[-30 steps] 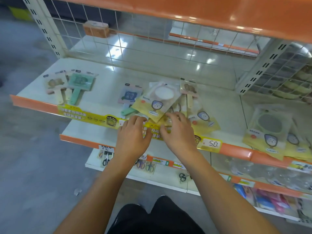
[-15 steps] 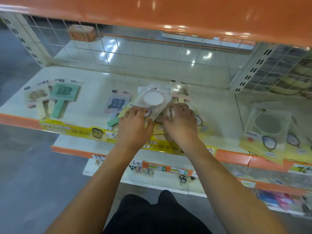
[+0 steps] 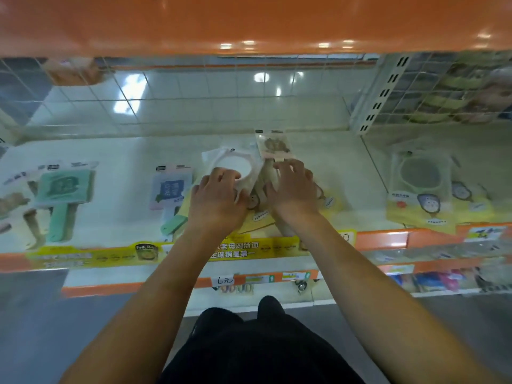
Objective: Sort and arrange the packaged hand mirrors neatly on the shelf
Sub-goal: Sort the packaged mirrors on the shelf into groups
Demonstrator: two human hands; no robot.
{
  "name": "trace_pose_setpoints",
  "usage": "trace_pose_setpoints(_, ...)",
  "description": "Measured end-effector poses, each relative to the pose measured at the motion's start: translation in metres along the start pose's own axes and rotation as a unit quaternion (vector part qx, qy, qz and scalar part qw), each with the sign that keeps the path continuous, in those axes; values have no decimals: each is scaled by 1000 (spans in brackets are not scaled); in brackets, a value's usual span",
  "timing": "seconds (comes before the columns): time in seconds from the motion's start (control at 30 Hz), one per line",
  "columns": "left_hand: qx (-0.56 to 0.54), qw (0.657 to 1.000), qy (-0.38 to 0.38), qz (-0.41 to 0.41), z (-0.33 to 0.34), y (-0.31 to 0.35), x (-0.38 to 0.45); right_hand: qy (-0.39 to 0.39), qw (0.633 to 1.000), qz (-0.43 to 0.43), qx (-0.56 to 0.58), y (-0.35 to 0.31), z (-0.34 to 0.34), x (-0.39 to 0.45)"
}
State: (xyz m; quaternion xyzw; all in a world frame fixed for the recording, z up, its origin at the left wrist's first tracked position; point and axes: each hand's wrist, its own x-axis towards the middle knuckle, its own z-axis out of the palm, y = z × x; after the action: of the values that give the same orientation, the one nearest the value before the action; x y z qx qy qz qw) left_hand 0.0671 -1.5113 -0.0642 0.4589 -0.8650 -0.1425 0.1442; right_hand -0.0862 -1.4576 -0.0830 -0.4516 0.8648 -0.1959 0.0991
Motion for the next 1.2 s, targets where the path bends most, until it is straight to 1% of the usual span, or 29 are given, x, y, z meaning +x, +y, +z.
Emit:
trace_pose_setpoints(0.3,-5,999,-18,29,-1,-11,25,44,999,3,8,-7,8,35)
trace_pose_setpoints(0.4,-9,999,-5,48,1,-15,30,47,999,13,24,-9,9,47)
trace_pose_setpoints(0.57,-8,997,11,73,4,-17,36,32,999,31,10,-7,15,61)
trace_pose_setpoints(0.63,-10,997,12,74,5,-17,40,23,999,26,13,-7,16,65)
trace_pose_setpoints(0.7,-9,997,12,73,6,-16,43,7,1000,20,-5,-7,17,68)
trace_pose_setpoints(0.8,-10,997,14,75,6,-14,46,3,1000,16,-23,-6,17,71)
trace_pose_setpoints(1.0,-10,997,9,76,7,-14,46,24,1000,2,-8,-6,15,70)
trace_pose_setpoints(1.2,-14,997,15,71,3,-13,41,51,998,12,21,-3,11,61)
